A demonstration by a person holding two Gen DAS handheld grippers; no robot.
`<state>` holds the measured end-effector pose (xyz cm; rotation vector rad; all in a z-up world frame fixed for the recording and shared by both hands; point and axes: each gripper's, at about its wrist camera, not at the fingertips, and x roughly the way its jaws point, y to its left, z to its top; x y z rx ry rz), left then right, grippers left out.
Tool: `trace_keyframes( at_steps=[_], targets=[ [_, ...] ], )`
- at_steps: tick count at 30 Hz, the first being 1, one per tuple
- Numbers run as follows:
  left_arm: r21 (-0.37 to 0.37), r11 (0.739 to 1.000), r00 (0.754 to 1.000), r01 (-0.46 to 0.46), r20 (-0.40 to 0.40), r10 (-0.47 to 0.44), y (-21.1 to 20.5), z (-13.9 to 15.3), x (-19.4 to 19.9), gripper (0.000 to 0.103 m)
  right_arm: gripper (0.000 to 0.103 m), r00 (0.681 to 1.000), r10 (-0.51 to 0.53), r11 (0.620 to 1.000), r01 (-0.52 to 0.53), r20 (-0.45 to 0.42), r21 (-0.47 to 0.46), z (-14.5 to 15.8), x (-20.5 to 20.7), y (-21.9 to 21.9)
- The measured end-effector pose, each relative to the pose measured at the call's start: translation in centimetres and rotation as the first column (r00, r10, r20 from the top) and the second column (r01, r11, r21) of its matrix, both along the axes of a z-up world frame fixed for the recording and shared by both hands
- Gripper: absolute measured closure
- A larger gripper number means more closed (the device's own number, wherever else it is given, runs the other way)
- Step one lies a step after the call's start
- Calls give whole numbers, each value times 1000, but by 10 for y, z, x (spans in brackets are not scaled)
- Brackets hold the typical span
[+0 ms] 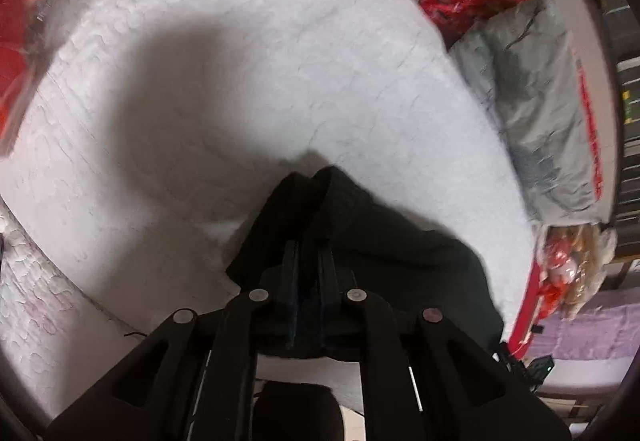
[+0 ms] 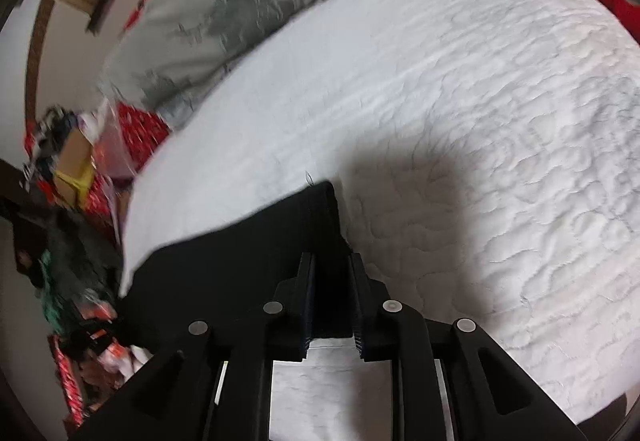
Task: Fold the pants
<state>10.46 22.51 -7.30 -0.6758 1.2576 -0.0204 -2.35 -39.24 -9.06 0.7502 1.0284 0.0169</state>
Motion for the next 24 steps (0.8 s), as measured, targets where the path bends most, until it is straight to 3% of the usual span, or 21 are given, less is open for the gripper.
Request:
trace_keyframes(
  at_steps=[5, 7, 11, 14, 17, 24],
  targets=[
    [-35, 999, 997, -35, 62, 37, 9, 24, -19, 93, 72, 999, 4, 993, -9, 42, 116, 12, -14, -1],
    [-40, 999, 997, -5, 77, 8, -2, 29, -29, 79, 71, 999, 31, 984, -37, 37, 174, 7, -17, 10],
    [-65, 994, 992, 90, 95, -83, -37, 24, -50, 64, 65, 997, 71, 961, -65, -12, 269, -12, -16, 34],
    [-82, 988, 990, 133, 53, -129, -59, 5, -52, 63, 65, 996, 64, 961, -46, -57, 273, -25, -13, 42],
    [-125, 985, 993, 119, -5, -120, -68, -16, -49, 63, 65, 997, 31, 957, -11, -65, 290, -31, -5, 43],
    [-170, 978, 989, 122, -57, -134, -83, -37, -53, 63, 62, 998, -4, 953, 25, -67, 302, -35, 0, 42]
  ],
)
